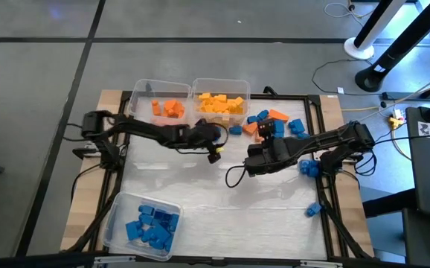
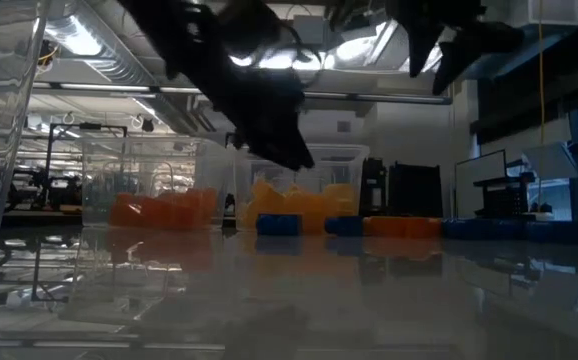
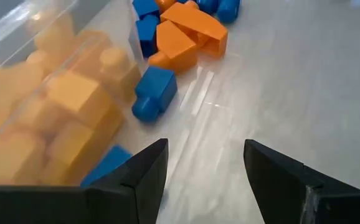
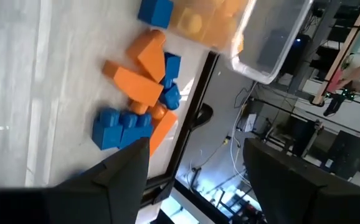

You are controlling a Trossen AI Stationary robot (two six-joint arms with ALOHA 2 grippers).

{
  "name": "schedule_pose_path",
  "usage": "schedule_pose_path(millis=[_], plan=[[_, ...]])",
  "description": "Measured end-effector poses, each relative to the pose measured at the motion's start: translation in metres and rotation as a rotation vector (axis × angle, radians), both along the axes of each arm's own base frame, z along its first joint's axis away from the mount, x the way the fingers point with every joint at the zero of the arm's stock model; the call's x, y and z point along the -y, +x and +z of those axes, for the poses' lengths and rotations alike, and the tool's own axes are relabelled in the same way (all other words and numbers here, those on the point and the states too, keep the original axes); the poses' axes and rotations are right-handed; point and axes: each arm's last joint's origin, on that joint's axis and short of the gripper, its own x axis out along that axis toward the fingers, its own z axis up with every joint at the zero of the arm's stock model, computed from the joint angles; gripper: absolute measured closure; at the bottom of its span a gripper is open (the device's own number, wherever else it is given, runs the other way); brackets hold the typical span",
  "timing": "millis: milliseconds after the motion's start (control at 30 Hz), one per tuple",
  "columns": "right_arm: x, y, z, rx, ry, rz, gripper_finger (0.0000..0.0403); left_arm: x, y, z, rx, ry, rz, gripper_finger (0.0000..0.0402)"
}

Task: Sort blocks
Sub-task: Put the blue game piece into the bottom transparent bin

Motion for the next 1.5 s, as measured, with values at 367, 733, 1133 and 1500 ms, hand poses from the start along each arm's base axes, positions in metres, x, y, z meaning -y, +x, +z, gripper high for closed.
schedule_pose_path(millis=[367, 733, 1133, 1500], plan=[[0.002, -0.010, -0.033, -0.083, -0.019, -0.053, 0.0143, -0.015, 0.040, -0.022, -0.079, 0.067, -0.037, 0.0204], [0.005, -0.023, -0.062, -0.137, -0.033, -0.114, 0.0143, -0.023, 0.024, -0.034, -0.265, 0.093, 0.098, 0.0204], [0.003, -0.022, -0.072, -0.116, 0.040, -0.142, 0.0143, -0.051, 0.017, -0.037, -0.241, -0.033, 0.198, 0.0204], [0.003, -0.022, -0.072, -0.118, 0.040, -0.139, 0.0143, -0.028, 0.015, -0.040, -0.314, -0.083, 0.136, 0.0204]])
